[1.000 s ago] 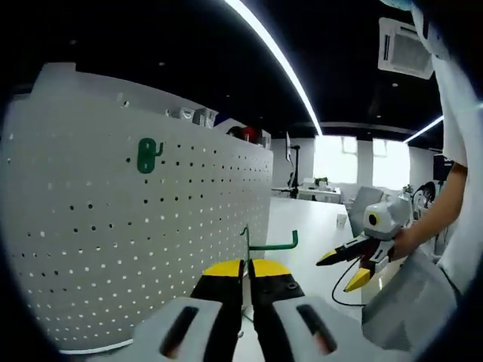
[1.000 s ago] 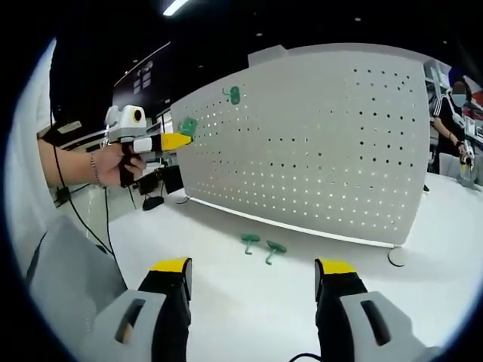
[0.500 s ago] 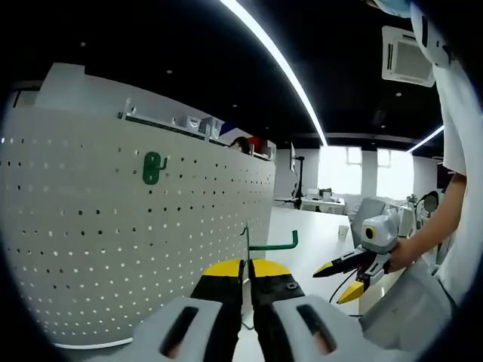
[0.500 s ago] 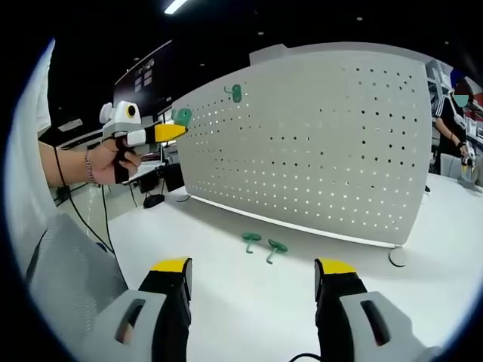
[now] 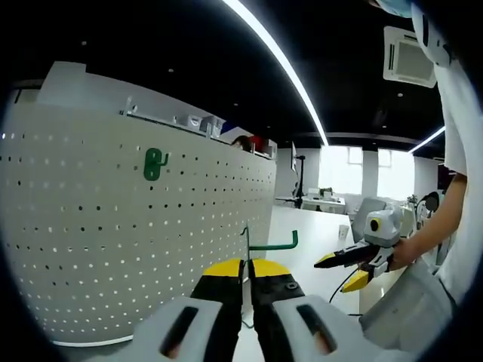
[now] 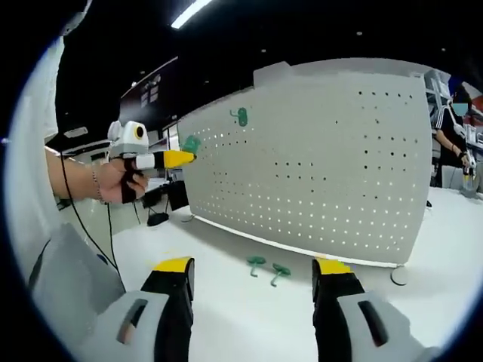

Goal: Insert the hook assembly into the mounting plate slot until the hook locks in place.

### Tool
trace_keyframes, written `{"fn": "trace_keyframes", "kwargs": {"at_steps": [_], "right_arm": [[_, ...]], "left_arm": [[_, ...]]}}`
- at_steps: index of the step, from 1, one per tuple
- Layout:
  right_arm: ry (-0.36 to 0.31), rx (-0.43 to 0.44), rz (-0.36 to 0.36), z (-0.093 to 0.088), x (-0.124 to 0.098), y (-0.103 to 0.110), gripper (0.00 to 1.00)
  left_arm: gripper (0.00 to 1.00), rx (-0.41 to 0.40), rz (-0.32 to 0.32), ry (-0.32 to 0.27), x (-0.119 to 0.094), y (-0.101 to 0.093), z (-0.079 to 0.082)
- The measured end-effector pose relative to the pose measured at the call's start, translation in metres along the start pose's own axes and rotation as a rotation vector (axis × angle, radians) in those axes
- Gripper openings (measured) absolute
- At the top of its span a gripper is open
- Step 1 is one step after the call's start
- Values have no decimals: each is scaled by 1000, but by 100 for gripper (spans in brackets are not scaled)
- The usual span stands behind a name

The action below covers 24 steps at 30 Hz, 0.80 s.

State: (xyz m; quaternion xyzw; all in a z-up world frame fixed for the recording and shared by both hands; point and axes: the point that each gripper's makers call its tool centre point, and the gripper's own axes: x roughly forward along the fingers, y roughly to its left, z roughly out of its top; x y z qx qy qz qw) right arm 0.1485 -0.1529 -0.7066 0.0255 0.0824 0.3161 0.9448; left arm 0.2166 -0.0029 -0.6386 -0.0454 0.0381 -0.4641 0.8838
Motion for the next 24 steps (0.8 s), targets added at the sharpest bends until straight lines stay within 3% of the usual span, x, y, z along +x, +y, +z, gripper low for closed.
{"fn": "trace_keyframes", "kwargs": {"at_steps": [8,17,24], "right_arm": [[-127,40,50,29,-3,12,62],[-123,32,58,34,0,14,60],[-137,82,86,40,9,20,55]], "left_arm": [[2,0,10,3,-1,2,-2],[2,11,15,10,-1,0,-4],[2,17,28,15,0,-3,-8]]}}
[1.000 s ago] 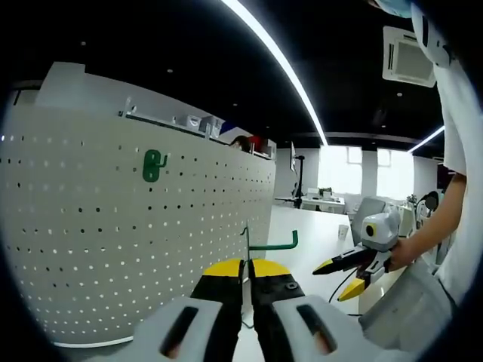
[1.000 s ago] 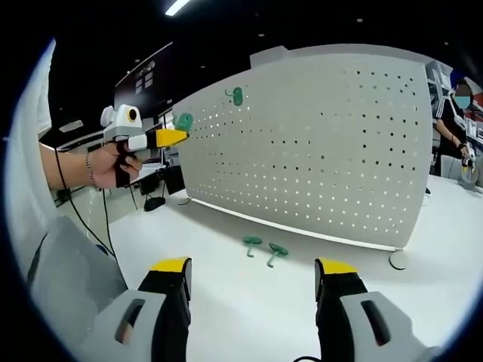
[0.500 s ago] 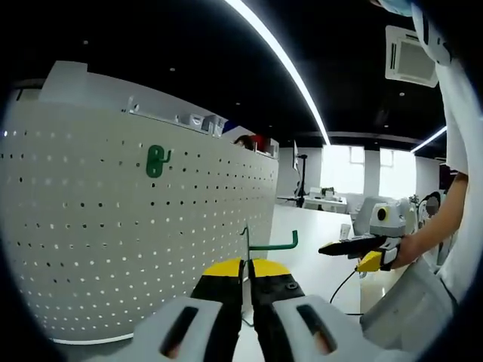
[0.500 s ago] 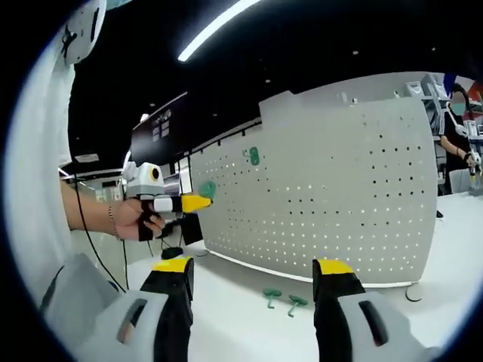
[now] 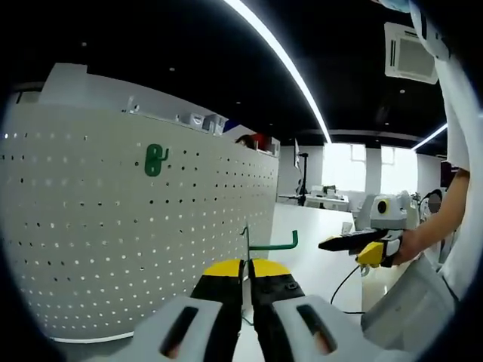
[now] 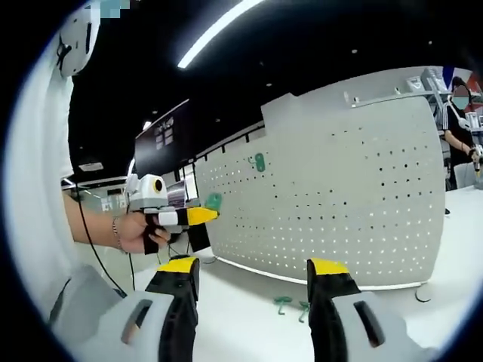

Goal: Insert the hook assembly into the mounting plate slot until the hook locks in place.

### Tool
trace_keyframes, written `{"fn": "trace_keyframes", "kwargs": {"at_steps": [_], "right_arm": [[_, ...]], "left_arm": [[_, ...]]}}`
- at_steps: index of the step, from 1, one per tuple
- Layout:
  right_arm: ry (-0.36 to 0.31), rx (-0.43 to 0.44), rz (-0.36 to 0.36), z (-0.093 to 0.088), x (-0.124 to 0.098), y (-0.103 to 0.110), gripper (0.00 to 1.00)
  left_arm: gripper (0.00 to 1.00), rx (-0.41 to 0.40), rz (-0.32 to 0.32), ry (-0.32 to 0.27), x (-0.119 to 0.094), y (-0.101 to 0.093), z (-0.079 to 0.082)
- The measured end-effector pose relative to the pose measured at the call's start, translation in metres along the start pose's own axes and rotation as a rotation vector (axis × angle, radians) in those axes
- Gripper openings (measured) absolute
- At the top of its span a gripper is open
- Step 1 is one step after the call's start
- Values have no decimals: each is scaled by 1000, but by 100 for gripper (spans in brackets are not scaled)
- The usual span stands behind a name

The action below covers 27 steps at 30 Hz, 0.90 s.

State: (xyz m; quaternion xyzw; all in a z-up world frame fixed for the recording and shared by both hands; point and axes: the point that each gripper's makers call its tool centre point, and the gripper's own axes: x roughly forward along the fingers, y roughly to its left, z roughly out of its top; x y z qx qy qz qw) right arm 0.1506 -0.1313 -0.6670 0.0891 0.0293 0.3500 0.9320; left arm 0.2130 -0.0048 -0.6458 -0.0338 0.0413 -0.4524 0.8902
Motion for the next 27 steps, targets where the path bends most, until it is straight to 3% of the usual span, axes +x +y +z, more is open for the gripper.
{"fn": "trace_keyframes", "kwargs": {"at_steps": [27], "right_arm": [[-46,39,113,17,59,30,50]], "left_arm": [[2,11,35,5,-3,-1,-3]]}}
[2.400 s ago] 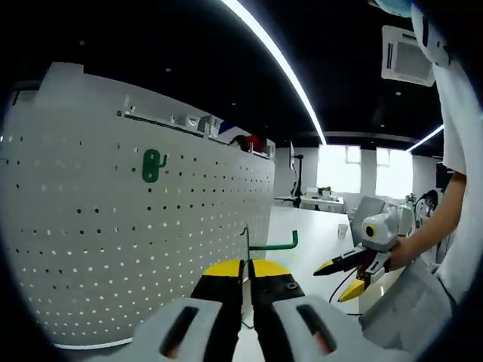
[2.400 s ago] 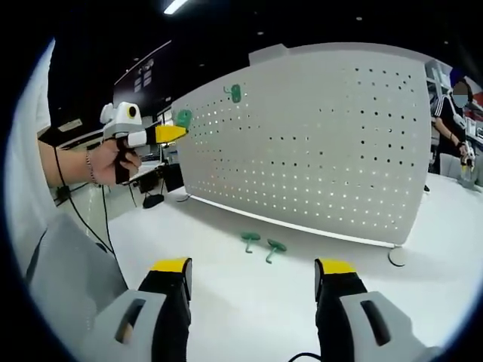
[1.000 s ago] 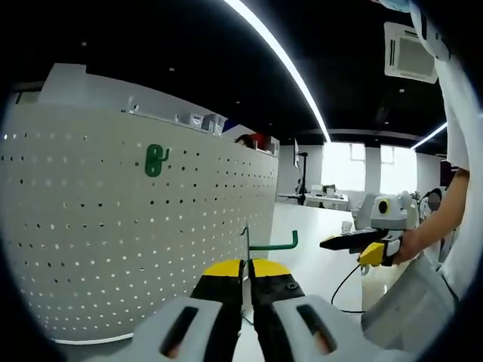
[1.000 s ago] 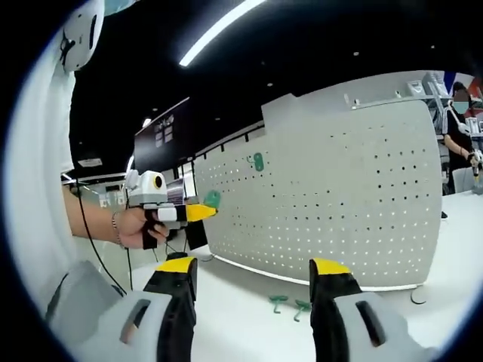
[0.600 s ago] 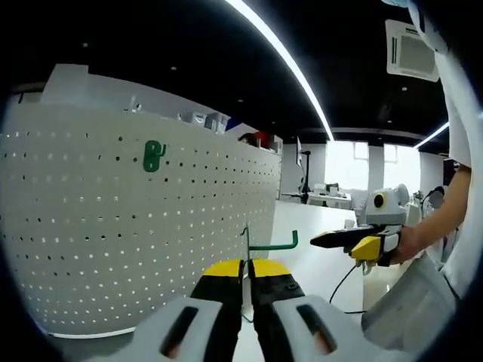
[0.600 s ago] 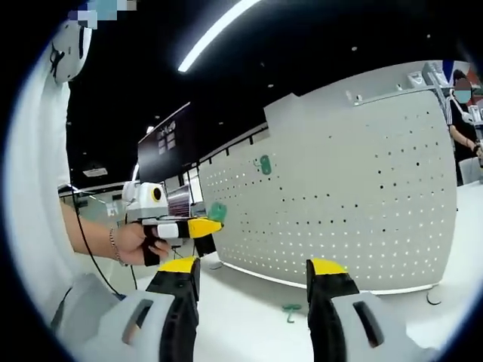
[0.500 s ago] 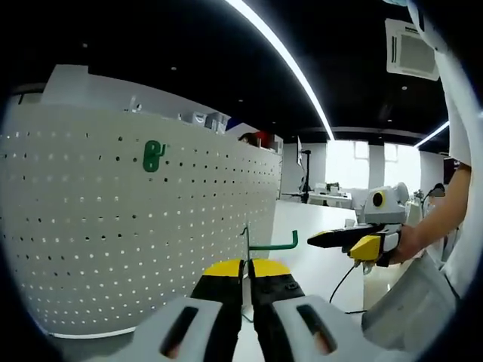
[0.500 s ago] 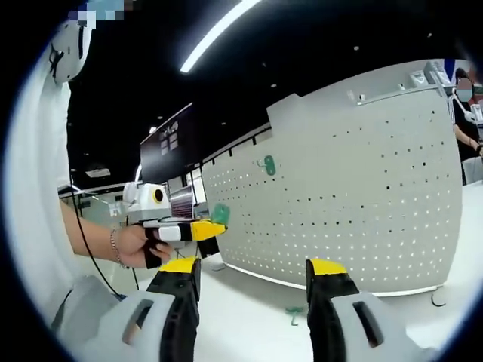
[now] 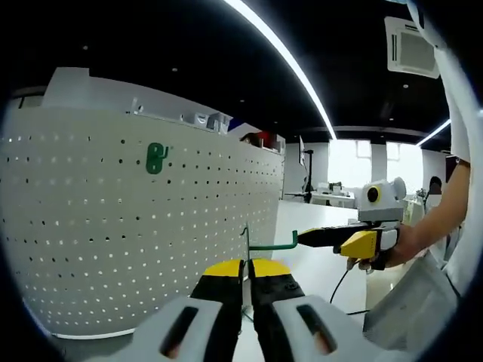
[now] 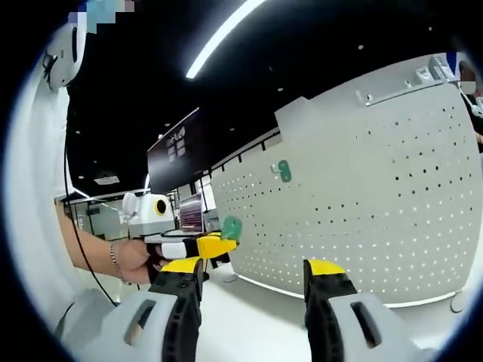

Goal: Insert the hook assembly into the mounting plate slot until the hook locks in place.

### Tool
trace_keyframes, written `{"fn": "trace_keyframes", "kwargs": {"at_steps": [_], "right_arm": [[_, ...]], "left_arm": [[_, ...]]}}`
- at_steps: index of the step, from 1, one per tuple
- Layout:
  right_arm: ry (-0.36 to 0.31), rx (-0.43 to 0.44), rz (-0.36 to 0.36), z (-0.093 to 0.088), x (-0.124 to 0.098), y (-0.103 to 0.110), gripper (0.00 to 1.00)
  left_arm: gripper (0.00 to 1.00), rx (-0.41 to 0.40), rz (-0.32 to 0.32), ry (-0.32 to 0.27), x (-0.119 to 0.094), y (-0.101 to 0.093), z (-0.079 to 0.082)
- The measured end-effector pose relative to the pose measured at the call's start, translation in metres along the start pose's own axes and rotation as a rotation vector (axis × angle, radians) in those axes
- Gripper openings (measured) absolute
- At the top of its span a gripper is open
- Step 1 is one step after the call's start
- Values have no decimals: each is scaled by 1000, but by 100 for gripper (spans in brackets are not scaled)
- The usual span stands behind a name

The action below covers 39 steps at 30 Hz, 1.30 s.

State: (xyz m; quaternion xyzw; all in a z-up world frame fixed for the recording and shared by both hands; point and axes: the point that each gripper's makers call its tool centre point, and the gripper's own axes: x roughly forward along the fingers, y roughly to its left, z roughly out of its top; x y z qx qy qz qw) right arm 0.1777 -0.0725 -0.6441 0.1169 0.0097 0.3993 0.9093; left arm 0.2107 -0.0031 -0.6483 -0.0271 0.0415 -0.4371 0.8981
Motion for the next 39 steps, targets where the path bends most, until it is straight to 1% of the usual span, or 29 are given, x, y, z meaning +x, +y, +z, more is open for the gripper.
{"fn": "trace_keyframes", "kwargs": {"at_steps": [17,26,29,39], "right_arm": [[-19,24,61,5,32,19,50],[-16,45,84,5,44,26,46],[-15,44,82,5,47,27,43],[-12,61,84,5,56,29,40]], "left_arm": [[2,12,4,-1,0,-1,3],[2,14,4,2,0,-3,2],[2,13,6,1,0,-3,2],[2,11,6,-4,1,-4,4]]}}
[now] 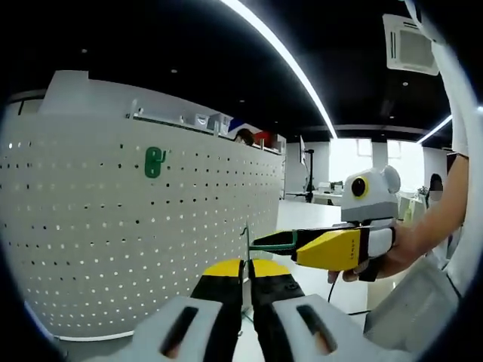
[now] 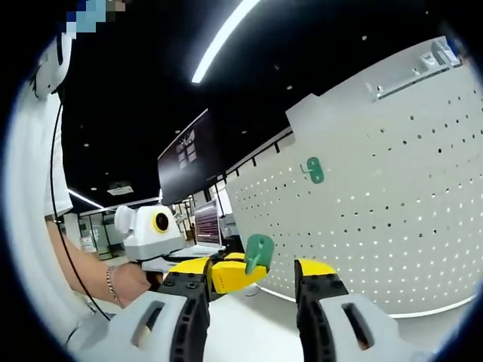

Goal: Insert the hook assembly into the mounting plate slot until the hook locks in place.

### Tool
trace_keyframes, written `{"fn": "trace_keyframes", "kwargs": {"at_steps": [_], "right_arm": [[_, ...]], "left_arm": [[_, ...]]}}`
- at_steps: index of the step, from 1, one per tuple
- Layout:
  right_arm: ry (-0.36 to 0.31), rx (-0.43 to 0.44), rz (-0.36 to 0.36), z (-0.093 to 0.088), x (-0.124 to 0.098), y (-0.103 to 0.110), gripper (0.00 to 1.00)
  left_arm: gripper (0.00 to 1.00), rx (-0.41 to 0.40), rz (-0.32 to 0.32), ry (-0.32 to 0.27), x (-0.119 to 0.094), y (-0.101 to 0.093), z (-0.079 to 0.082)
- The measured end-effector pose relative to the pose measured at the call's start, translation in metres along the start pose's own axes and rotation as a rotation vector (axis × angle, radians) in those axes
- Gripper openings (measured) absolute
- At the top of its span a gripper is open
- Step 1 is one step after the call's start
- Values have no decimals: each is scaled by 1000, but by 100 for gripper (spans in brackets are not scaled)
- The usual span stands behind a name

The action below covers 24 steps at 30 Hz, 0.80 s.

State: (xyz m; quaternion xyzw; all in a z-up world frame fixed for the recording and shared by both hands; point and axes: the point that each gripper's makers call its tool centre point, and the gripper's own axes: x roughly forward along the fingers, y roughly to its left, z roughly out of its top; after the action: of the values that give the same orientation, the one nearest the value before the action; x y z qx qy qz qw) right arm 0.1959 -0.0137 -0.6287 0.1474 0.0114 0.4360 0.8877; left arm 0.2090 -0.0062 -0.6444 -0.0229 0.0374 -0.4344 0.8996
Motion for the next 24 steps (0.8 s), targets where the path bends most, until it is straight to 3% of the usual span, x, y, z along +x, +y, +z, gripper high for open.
{"fn": "trace_keyframes", "kwargs": {"at_steps": [24], "right_arm": [[7,76,-54,1,5,-8,12]], "left_arm": [[2,6,10,-4,2,-2,2]]}}
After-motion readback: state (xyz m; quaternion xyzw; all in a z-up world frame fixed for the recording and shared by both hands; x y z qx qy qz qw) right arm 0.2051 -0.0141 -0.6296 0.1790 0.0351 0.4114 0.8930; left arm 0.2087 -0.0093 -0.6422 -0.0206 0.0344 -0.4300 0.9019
